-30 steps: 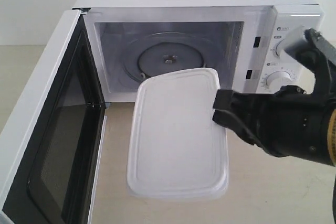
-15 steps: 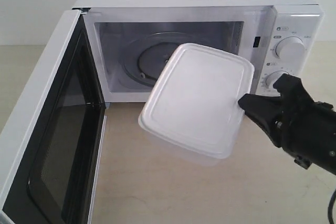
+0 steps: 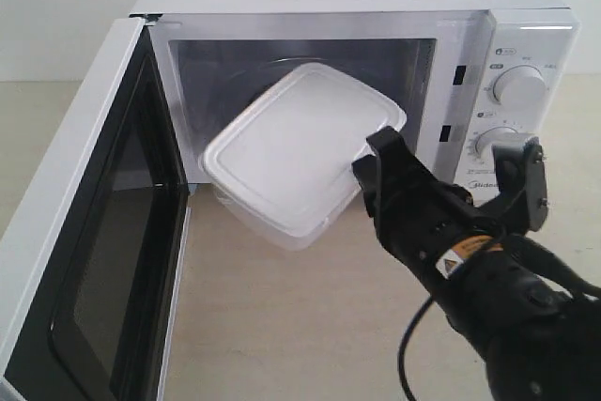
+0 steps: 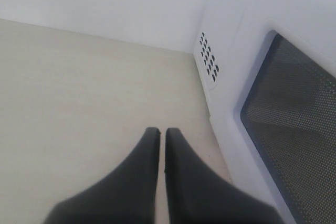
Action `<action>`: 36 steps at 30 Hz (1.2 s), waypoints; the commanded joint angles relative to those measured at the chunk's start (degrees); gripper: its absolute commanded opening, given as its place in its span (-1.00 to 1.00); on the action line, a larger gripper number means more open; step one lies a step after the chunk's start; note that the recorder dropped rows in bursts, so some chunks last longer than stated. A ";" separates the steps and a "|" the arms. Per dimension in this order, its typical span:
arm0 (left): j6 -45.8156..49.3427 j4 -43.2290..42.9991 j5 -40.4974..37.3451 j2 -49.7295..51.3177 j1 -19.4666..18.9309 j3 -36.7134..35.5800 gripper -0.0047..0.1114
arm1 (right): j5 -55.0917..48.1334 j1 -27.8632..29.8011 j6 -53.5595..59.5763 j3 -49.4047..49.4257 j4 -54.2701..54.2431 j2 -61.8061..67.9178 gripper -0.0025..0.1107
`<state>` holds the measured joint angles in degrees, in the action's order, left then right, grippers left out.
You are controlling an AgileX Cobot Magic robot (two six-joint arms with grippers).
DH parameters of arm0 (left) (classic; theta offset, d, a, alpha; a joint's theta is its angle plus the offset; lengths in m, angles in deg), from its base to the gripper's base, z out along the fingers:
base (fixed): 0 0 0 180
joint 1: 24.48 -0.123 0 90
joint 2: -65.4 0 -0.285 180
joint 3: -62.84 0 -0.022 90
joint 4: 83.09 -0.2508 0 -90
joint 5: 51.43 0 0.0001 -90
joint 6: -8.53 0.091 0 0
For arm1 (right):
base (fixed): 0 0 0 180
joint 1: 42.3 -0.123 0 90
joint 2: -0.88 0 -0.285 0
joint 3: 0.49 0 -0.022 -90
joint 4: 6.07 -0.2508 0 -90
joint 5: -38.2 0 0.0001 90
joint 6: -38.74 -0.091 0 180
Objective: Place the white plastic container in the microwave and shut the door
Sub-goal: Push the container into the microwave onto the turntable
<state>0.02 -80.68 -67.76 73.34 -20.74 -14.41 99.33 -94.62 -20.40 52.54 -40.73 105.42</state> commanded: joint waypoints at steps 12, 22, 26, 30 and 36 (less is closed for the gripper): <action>-0.08 -0.23 0.01 -0.16 -0.14 0.03 -0.84 | 1.35 -0.02 1.43 -16.90 -11.04 12.00 -0.96; -0.08 -0.23 0.01 -0.16 -0.14 0.03 -0.84 | -5.71 5.16 7.13 -24.92 -10.72 13.95 -0.96; -0.08 -0.23 0.01 -0.16 -0.14 0.03 -0.84 | -6.59 6.49 10.99 -27.90 -11.69 14.81 -0.96; -0.08 -0.23 0.01 -0.16 -0.14 0.03 -0.84 | -6.59 7.55 10.99 -29.46 -12.63 16.23 -0.96; -0.08 -0.23 0.01 -0.16 -0.14 0.03 -0.84 | -6.97 8.46 11.33 -31.23 -12.45 18.58 -0.96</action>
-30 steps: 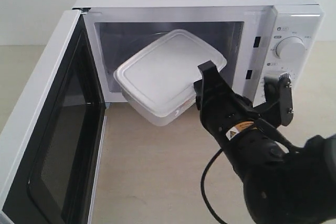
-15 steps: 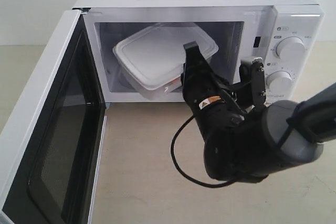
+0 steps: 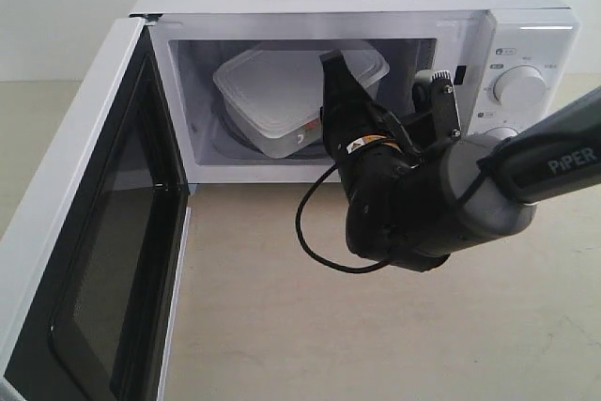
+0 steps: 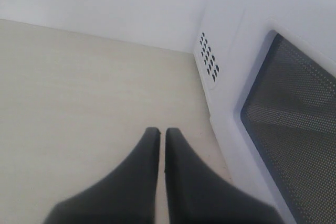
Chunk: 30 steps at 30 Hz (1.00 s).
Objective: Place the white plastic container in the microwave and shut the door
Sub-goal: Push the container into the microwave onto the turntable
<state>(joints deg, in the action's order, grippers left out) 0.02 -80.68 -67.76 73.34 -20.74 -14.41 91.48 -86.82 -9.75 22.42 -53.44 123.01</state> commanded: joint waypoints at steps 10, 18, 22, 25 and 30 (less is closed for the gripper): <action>-0.08 -0.23 0.01 -0.16 -0.14 0.03 -0.84 | 0.39 0.66 1.10 -1.12 -2.73 2.32 -0.96; -0.08 -0.23 0.01 -0.16 -0.14 0.03 -0.84 | 0.63 0.66 1.10 -1.12 -1.32 2.32 -0.58; -0.08 -0.23 0.01 -0.16 -0.14 0.03 -0.84 | 0.88 0.66 0.92 -1.12 -0.97 2.32 -0.11; -0.08 -0.23 0.01 -0.16 -0.14 0.03 -0.84 | 0.88 0.66 0.92 -1.12 0.08 2.32 -0.10; -0.08 -0.23 0.01 -0.16 -0.14 0.03 -0.84 | 2.28 0.55 0.67 0.50 2.51 1.19 -0.10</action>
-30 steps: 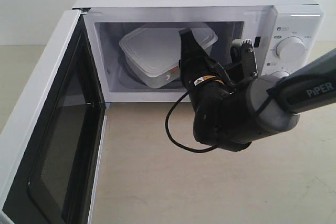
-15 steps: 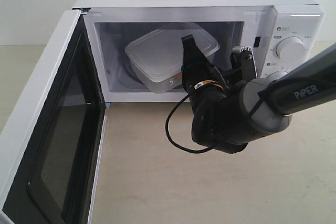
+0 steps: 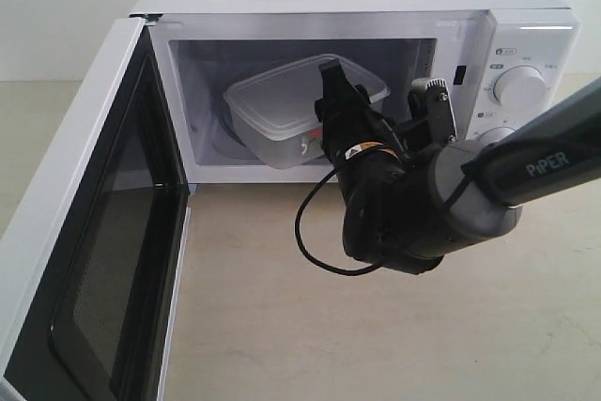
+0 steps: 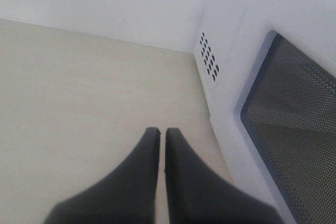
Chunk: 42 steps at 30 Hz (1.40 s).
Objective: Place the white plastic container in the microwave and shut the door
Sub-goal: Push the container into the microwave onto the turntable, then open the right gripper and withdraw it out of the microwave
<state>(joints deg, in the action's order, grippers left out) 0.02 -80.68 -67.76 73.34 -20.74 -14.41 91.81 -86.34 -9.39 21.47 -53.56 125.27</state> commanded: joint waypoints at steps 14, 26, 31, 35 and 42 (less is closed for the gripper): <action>-0.08 -0.23 0.01 -0.16 -0.14 0.03 -0.84 | -0.81 -0.64 34.80 18.52 30.74 -10.00 -0.95; -0.08 -0.23 0.01 -0.16 -0.14 0.03 -0.84 | 6.27 -0.52 48.13 13.56 27.68 -2.79 -0.96; -0.08 -0.23 0.01 -0.16 -0.14 0.03 -0.84 | 6.16 -0.52 47.66 9.91 27.02 0.35 -0.96; -0.08 -0.23 0.01 -0.16 -0.14 0.03 -0.84 | 4.46 -0.52 47.66 6.19 24.87 2.99 -0.96; -0.08 -0.23 0.01 -0.16 -0.14 0.03 -0.84 | -0.33 0.11 48.62 -4.27 22.71 9.28 -0.96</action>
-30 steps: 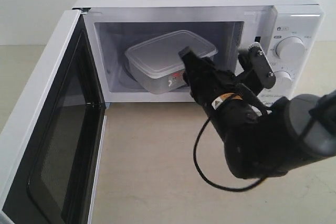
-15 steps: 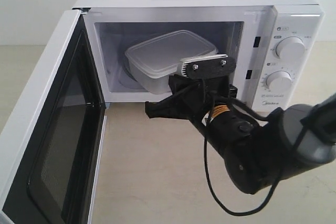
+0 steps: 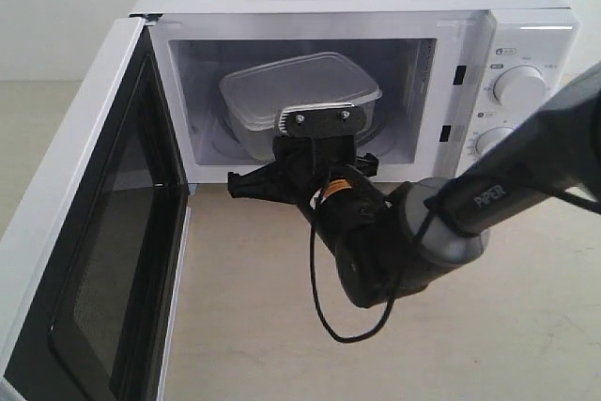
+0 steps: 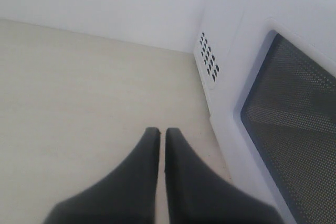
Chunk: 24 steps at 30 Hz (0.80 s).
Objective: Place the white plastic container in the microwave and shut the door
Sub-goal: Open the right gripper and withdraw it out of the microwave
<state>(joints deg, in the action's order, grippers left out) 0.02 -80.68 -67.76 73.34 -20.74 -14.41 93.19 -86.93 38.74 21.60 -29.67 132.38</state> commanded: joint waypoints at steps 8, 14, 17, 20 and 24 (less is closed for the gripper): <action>-0.08 -0.23 0.01 -0.16 -0.14 0.03 -0.84 | -9.41 4.09 1.94 -12.31 -1.64 3.26 -0.96; -0.08 -0.23 0.01 -0.16 -0.14 0.03 -0.84 | -6.65 0.01 2.06 -1.40 -7.42 -5.41 -0.96; -0.08 -0.23 0.01 -0.16 -0.14 0.03 -0.84 | -6.91 -2.79 2.38 9.10 -8.67 -13.64 -0.96; -0.08 -0.23 0.01 -0.16 -0.14 0.03 -0.84 | -15.33 -5.41 10.08 16.61 -8.84 -23.26 -0.96; -0.08 -0.23 0.01 -0.16 -0.14 0.03 -0.84 | -35.25 -5.87 13.19 20.54 -9.13 -34.14 -0.96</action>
<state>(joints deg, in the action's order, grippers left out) 0.02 -80.68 -67.76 73.34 -20.74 -14.41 70.61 -92.54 49.25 39.83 -38.36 105.21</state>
